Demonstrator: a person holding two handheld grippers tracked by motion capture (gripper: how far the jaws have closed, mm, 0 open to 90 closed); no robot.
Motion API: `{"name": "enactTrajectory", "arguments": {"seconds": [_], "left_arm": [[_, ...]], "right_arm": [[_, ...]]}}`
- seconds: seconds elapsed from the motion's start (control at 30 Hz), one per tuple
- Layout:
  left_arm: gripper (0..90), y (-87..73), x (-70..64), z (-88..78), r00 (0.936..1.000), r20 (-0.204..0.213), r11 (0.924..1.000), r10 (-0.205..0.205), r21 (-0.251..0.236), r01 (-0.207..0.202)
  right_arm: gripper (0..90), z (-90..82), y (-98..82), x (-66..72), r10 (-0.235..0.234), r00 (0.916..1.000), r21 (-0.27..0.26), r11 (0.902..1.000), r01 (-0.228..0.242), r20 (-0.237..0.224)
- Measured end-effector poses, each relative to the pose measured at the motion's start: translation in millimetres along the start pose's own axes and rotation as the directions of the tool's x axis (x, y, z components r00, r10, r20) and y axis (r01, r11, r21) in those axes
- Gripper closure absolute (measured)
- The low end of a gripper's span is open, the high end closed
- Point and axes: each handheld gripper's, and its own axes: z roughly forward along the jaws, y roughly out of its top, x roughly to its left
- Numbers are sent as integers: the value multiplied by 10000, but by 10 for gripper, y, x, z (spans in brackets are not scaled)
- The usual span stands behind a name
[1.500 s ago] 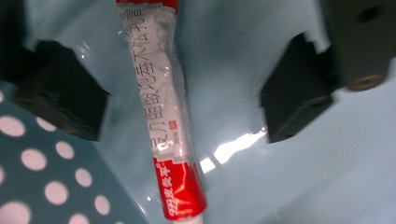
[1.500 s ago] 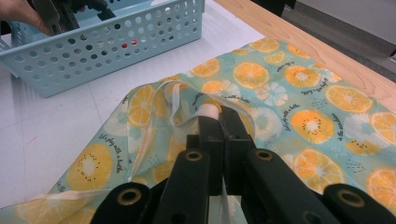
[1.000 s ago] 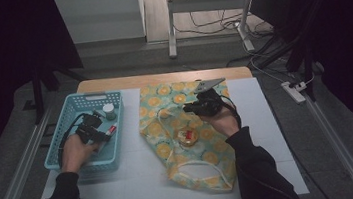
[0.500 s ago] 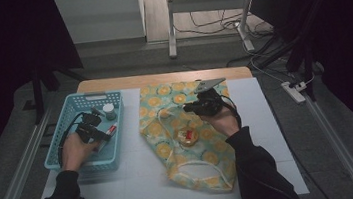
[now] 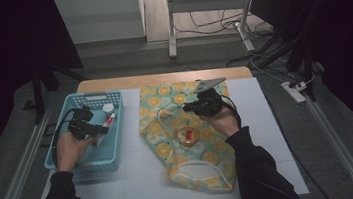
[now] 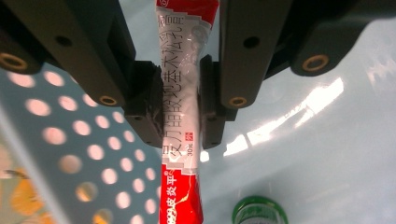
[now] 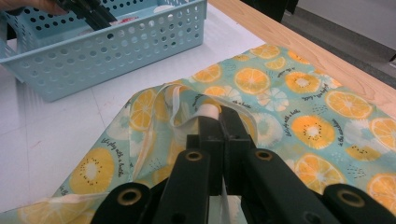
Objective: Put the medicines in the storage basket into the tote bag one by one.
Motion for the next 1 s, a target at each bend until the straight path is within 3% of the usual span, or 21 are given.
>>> {"name": "enactTrajectory", "arguments": {"seconds": [0.37, 0.7, 1.0], "left_arm": [[723, 37, -208, -202, 9967, -19, 9945, 815, -666, -814], [723, 86, -481, -341, 9881, -103, 9826, 1537, -1039, -1539], [724, 134, -736, -380, 9783, 234, 9714, 2060, -1258, -2015]], "right_arm": [[900, -7, 7, 1, 65, 10000, -11, 10000, -65, -26], [900, -13, 20, 15, 103, 9999, -90, 9999, -103, -78], [900, -20, 22, 9, 125, 9999, -115, 9999, -126, -107]]}}
